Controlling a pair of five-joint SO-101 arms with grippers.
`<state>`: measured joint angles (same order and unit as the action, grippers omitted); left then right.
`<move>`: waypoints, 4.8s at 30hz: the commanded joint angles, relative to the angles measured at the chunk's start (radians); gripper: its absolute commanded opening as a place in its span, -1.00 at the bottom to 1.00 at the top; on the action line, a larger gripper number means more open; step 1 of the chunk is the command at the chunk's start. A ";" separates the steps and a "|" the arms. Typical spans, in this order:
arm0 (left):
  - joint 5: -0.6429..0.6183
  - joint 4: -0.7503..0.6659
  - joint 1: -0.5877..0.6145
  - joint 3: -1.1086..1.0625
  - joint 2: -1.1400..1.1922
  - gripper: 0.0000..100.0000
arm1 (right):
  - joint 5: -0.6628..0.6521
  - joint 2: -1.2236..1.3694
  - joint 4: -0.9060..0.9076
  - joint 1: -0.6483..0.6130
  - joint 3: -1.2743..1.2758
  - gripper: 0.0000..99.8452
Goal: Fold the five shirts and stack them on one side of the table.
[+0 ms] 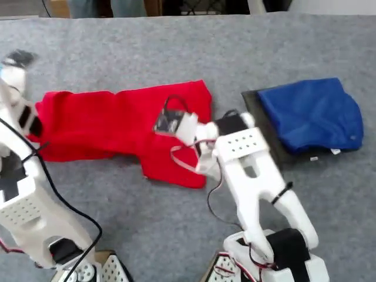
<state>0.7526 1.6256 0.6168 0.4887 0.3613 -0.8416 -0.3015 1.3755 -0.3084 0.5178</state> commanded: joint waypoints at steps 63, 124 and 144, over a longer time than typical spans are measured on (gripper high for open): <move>-0.568 -0.657 0.036 -0.653 -0.069 -0.72 | -0.163 0.243 -0.310 -0.284 0.255 -0.77; -0.560 -0.701 0.028 -0.684 -0.069 -0.72 | -0.209 0.254 -0.416 -0.278 0.306 -0.61; -0.575 -0.669 0.025 -0.674 -0.080 -0.72 | -0.118 0.472 -0.344 -0.163 0.051 -0.97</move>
<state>0.1926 0.9413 0.6582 -0.1910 0.3168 -0.9889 0.1511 1.0503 -0.5125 0.5777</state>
